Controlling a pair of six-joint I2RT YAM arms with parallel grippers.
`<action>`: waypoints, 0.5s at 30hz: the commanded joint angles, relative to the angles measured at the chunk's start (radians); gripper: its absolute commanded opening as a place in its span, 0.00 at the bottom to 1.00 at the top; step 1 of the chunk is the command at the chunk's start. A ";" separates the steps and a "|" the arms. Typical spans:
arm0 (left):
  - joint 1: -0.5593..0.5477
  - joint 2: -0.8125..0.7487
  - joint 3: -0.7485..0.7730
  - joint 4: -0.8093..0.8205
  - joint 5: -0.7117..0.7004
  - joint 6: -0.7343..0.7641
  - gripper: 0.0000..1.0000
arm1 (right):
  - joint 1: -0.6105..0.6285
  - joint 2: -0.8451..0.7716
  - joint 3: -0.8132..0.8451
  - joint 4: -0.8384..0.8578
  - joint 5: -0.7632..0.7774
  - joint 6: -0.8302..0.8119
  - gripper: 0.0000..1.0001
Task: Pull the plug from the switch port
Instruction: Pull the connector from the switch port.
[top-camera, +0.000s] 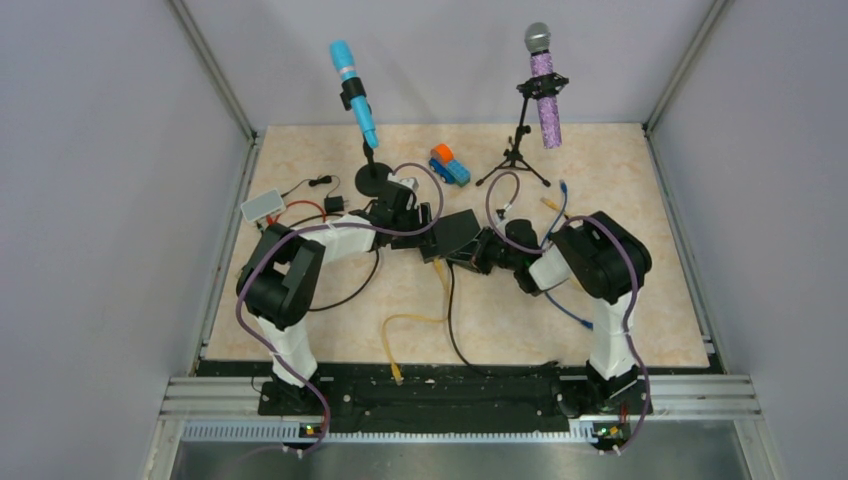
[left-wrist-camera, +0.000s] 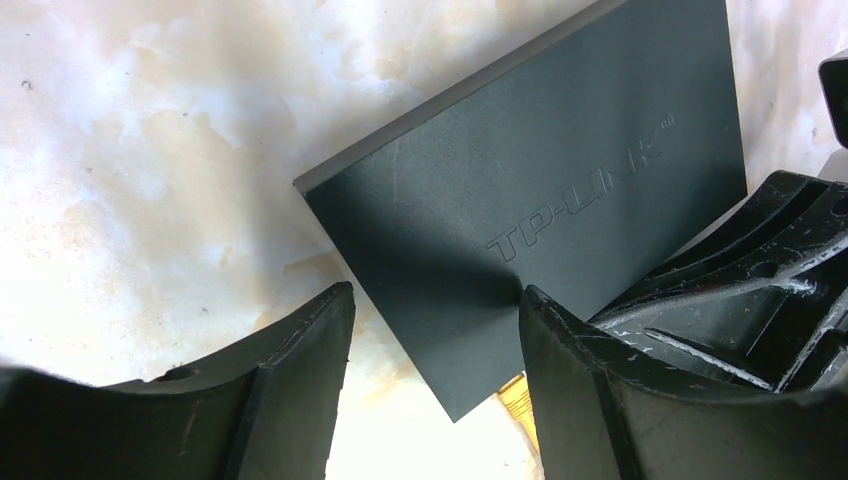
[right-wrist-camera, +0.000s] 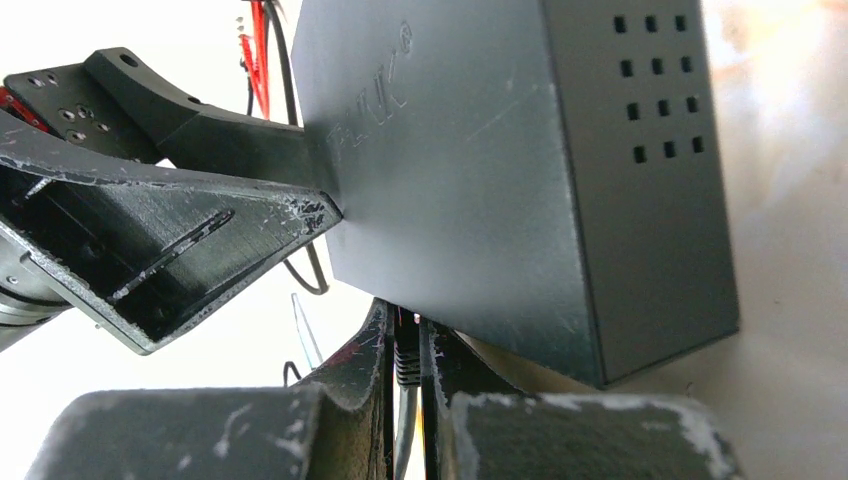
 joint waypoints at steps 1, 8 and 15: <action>0.012 0.031 -0.038 -0.054 -0.047 0.006 0.67 | -0.001 -0.044 0.011 -0.182 -0.003 -0.097 0.00; 0.023 0.033 -0.035 -0.061 -0.048 0.009 0.66 | -0.002 -0.019 0.057 -0.256 -0.046 -0.143 0.00; 0.025 0.055 -0.018 -0.076 -0.045 0.004 0.66 | -0.001 -0.005 0.069 -0.272 -0.072 -0.143 0.00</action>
